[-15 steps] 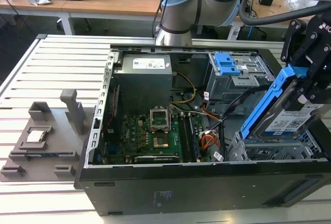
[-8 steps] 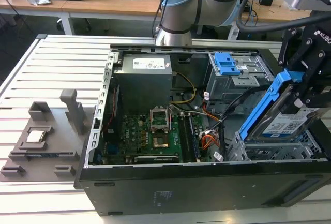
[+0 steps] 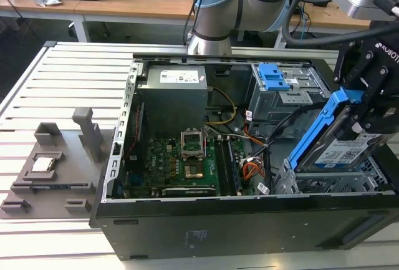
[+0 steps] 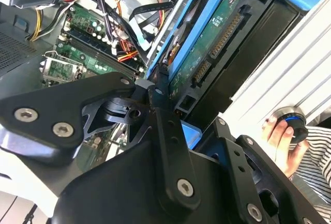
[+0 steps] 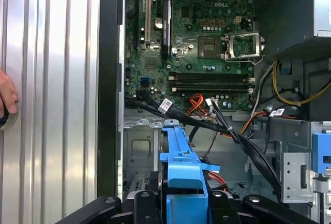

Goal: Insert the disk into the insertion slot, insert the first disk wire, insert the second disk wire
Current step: 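Insert the disk into the insertion slot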

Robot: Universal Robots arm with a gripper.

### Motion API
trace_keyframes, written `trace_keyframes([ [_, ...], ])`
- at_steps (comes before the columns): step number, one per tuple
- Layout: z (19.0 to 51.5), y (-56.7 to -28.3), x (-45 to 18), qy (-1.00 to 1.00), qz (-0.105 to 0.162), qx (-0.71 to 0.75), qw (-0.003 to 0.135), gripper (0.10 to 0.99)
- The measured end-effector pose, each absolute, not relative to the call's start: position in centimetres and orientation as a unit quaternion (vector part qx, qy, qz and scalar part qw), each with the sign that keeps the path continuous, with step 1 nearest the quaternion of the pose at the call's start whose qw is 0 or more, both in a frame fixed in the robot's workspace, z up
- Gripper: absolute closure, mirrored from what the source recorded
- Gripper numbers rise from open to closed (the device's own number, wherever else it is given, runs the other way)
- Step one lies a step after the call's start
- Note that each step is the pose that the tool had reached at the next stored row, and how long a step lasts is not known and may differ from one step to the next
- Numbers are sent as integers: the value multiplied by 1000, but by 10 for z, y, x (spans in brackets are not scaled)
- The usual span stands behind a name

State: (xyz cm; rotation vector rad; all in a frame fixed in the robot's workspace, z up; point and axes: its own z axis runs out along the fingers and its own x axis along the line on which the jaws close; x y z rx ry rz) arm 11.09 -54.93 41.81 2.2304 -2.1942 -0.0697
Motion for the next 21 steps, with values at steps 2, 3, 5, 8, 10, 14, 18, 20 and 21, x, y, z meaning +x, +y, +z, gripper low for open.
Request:
trace_keyframes([
  [2, 417, -549, 111, -701, -22, 713, 6, 722],
  [3, 416, -549, 111, -701, -22, 713, 6, 722],
  [5, 415, -549, 111, -701, -22, 713, 6, 722],
  [8, 412, -549, 111, -701, -22, 713, 6, 722],
  [10, 410, -549, 111, -701, -22, 713, 6, 722],
  [14, 407, -549, 111, -701, -22, 713, 6, 722],
  [18, 402, -549, 111, -701, -22, 713, 6, 722],
  [20, 399, -549, 111, -701, -22, 713, 6, 722],
  [21, 398, -549, 111, -701, -22, 713, 6, 722],
])
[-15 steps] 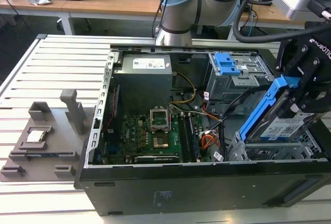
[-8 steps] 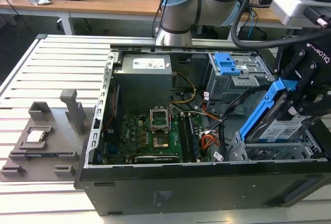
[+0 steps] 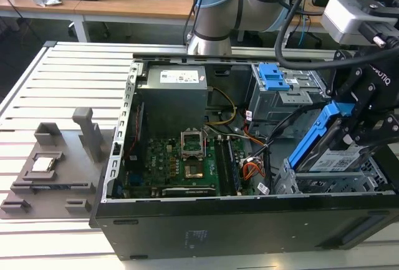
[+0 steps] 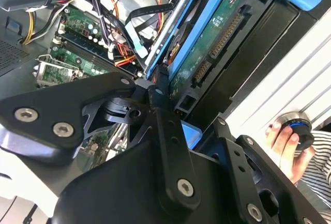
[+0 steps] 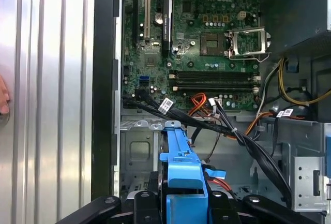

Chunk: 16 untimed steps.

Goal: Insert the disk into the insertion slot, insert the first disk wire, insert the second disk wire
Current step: 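Insert the disk into the insertion slot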

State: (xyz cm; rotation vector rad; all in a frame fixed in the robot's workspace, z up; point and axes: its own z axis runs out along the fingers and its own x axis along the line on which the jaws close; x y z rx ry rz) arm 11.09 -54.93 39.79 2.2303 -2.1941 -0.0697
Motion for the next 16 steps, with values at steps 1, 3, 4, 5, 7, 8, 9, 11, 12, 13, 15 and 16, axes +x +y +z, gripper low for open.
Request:
trace_keyframes([
  [1, 397, -549, 111, -701, -22, 713, 6, 722],
  [3, 396, -549, 111, -701, -22, 713, 6, 722],
  [4, 395, -549, 111, -701, -22, 713, 6, 722],
  [5, 394, -549, 111, -701, -22, 713, 6, 722],
  [7, 392, -549, 111, -701, -22, 713, 6, 722],
  [8, 391, -549, 111, -701, -22, 713, 6, 722],
  [9, 390, -549, 111, -701, -22, 713, 6, 722],
  [11, 389, -549, 111, -701, -22, 713, 6, 722],
  [12, 388, -549, 111, -701, -22, 713, 6, 722],
  [13, 387, -549, 111, -701, -22, 713, 6, 722],
  [15, 385, -549, 111, -701, -22, 713, 6, 722],
  [16, 385, -549, 111, -701, -22, 713, 6, 722],
])
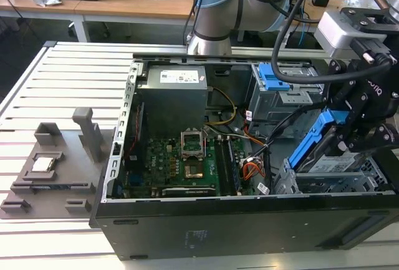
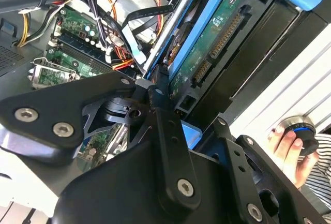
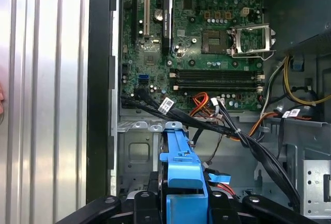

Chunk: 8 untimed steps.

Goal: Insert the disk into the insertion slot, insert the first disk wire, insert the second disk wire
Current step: 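Insert the disk into the insertion slot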

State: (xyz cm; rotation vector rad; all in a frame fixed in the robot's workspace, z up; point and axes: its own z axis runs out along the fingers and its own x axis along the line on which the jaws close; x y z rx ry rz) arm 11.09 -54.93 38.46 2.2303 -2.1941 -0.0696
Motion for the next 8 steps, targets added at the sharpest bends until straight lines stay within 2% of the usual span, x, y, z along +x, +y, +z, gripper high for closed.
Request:
trace_keyframes([
  [5, 384, -549, 111, -701, -22, 713, 6, 710],
  [6, 384, -549, 111, -701, -22, 713, 6, 647],
  [8, 384, -549, 111, -701, -22, 713, 6, 647],
])
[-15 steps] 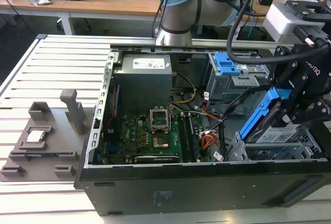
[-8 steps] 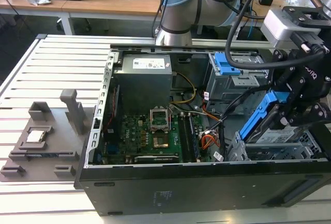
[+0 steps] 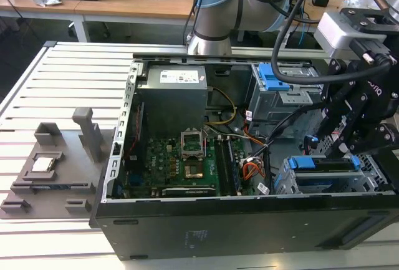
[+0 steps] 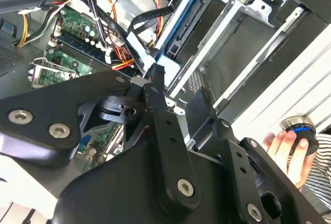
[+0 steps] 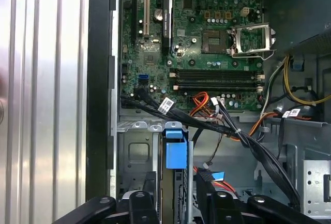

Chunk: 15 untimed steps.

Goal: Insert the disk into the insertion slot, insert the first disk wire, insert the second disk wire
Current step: 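Insert the disk into the insertion slot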

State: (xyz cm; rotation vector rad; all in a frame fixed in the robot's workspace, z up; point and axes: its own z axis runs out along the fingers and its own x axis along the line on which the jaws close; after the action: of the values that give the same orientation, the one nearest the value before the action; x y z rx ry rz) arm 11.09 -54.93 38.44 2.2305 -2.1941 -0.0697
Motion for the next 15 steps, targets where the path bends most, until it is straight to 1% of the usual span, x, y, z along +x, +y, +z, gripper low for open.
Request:
trace_keyframes([
  [3, 384, -549, 111, -701, -22, 713, 6, 647],
  [5, 384, -549, 111, -701, -22, 713, 6, 663],
  [6, 384, -549, 111, -701, -22, 713, 6, 851],
  [7, 384, -549, 111, -701, -22, 713, 6, 851],
  [8, 384, -549, 111, -701, -22, 713, 6, 980],
  [15, 384, -549, 111, -701, -22, 713, 6, 980],
])
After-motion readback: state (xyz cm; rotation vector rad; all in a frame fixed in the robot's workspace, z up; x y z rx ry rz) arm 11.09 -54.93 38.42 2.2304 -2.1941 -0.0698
